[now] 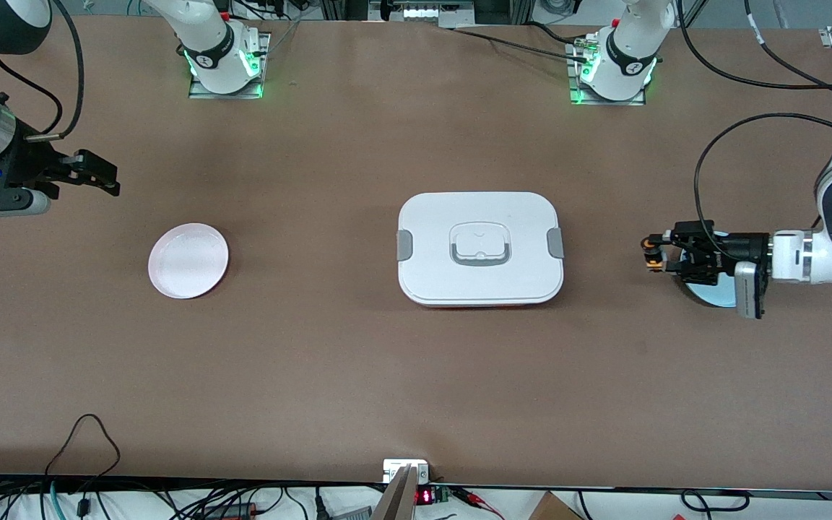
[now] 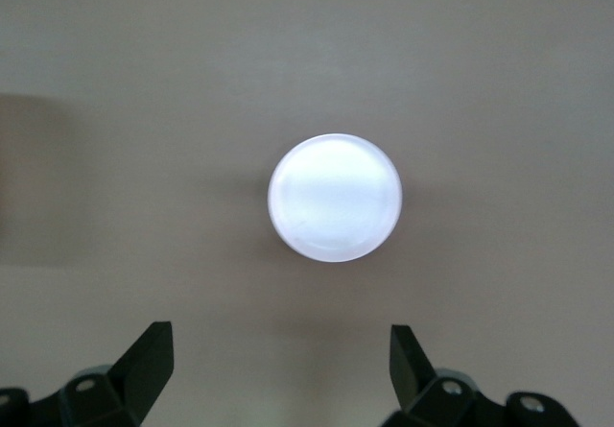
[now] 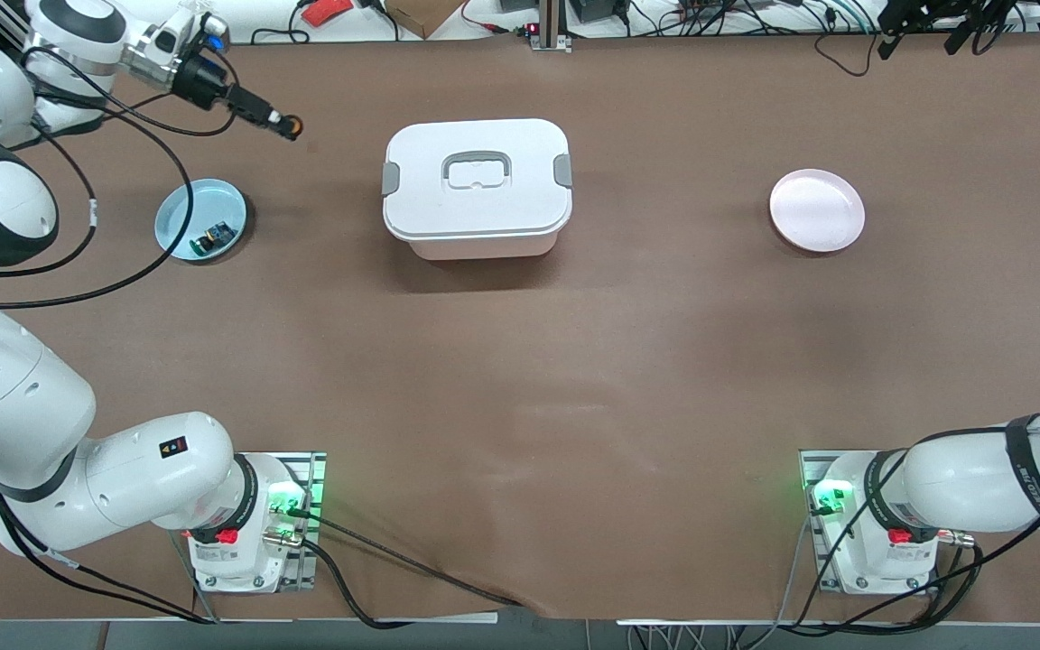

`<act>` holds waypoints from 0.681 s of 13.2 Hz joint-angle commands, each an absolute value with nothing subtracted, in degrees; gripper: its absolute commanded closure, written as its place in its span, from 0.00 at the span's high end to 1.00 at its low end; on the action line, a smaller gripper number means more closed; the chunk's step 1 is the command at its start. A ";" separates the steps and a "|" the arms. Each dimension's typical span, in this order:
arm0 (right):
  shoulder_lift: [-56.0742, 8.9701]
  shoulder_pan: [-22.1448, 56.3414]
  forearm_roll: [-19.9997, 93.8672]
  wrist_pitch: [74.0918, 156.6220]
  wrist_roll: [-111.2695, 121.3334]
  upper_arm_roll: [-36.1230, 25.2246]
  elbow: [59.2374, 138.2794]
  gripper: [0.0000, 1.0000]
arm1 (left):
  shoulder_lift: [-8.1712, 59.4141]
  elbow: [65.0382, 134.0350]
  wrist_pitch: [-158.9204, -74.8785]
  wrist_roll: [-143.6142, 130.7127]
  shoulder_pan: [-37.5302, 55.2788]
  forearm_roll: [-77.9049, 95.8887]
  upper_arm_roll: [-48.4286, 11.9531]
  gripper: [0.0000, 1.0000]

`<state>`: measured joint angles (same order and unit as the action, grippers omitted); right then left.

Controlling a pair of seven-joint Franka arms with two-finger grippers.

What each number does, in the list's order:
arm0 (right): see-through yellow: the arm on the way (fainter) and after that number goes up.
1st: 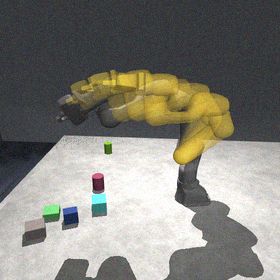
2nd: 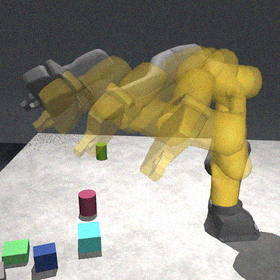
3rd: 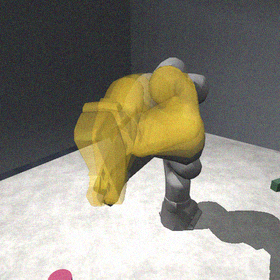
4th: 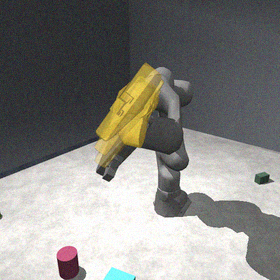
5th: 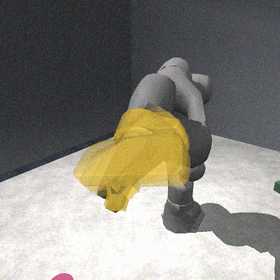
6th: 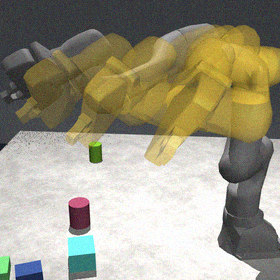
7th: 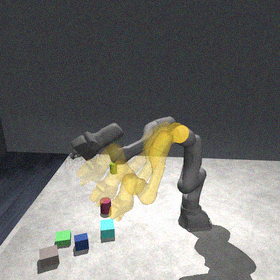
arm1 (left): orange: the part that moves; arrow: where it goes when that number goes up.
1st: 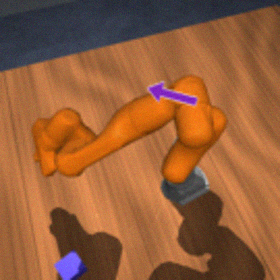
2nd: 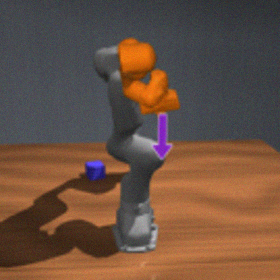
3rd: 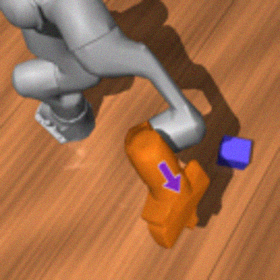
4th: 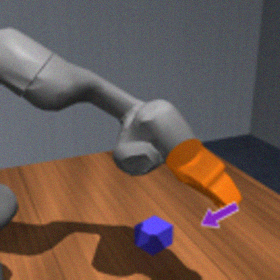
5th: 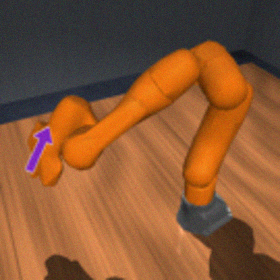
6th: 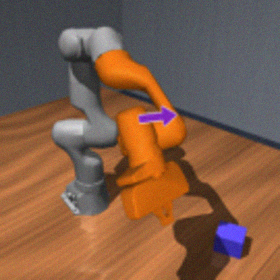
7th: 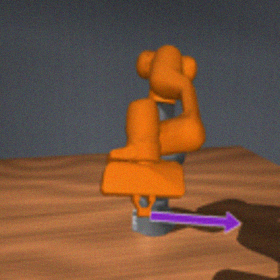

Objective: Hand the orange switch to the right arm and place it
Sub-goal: 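Carry the switch above the white box while the right gripper reaches toward it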

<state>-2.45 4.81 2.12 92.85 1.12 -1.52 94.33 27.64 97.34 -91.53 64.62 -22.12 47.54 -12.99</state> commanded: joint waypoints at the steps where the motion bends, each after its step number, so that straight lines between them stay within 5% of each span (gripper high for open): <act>1: -2.46 5.01 6.57 90.53 2.81 -1.49 93.08 1.00 | 29.53 97.03 -88.86 75.90 -22.50 56.83 -17.38 0.37; 5: -5.18 3.51 21.26 89.91 5.44 -2.02 93.34 1.00 | 32.69 97.65 -89.47 80.66 -20.75 68.52 -27.93 0.36; 9: -7.90 3.43 32.66 86.15 5.54 -2.02 93.52 1.00 | 32.34 97.73 -98.67 96.36 -13.21 82.49 -31.28 0.34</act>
<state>-6.53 3.97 27.32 89.11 4.64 -2.05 94.38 32.26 97.82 -95.11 88.16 -15.67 76.66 -29.95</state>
